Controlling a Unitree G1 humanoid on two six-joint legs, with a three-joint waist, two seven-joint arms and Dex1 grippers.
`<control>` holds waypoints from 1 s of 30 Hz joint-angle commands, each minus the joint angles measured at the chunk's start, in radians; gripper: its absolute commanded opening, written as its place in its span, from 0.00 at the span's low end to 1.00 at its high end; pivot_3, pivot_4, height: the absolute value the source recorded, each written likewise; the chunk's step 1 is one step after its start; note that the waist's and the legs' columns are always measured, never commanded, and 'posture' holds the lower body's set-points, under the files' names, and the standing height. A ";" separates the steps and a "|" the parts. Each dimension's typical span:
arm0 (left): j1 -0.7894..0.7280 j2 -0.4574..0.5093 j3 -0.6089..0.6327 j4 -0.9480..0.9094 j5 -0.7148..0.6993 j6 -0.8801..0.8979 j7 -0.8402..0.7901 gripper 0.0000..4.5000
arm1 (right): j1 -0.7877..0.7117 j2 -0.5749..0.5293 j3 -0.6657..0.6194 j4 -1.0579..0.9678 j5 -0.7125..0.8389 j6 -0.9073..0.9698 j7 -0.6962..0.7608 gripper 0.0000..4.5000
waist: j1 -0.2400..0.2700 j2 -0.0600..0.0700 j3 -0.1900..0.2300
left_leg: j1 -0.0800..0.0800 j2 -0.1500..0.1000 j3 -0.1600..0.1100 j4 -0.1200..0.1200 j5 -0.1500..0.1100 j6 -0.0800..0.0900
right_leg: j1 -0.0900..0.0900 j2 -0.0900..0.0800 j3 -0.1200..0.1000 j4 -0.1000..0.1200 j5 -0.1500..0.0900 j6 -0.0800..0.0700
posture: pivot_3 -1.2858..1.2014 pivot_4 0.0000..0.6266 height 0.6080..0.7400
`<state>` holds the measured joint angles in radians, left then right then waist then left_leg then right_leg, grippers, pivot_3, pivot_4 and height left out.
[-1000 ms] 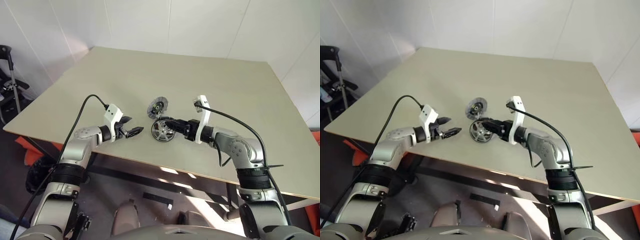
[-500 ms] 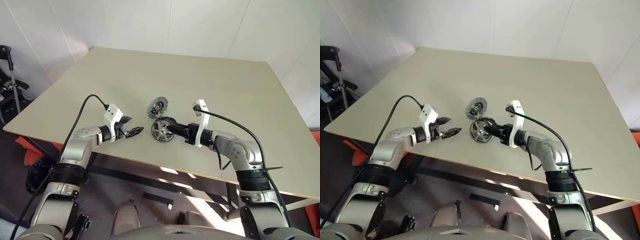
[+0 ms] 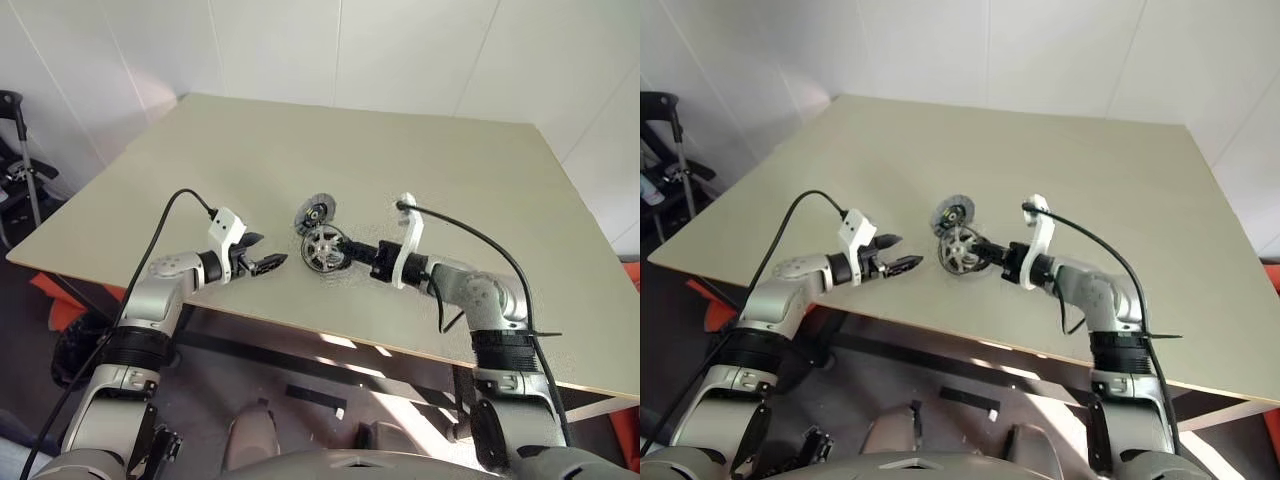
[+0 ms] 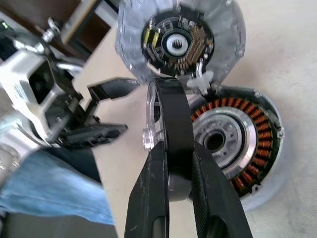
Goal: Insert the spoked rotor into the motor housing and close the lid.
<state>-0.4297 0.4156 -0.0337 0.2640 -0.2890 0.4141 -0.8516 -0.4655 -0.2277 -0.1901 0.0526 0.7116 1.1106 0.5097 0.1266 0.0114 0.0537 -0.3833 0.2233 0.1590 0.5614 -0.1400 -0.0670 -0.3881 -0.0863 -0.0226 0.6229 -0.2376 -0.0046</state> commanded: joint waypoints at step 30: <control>-0.012 0.010 0.008 -0.033 0.000 -0.011 -0.003 1.00 | -0.080 0.092 -0.188 0.084 0.100 0.161 -0.228 0.07 | 0.001 0.000 0.000 | 0.000 0.000 0.000 -0.001 0.000 0.000 | 0.000 0.000 0.000 0.000 0.000 0.000 | 0.52 0.00 1.00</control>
<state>-0.4297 0.4158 -0.0339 0.2640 -0.2883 0.4137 -0.8525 -0.5193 -0.1429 -0.3795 0.1449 0.7971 1.2861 0.2805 0.1279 0.0114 0.0537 -0.3835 0.2233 0.1590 0.5609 -0.1398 -0.0675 -0.3885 -0.0863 -0.0229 0.6228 -0.2377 -0.0045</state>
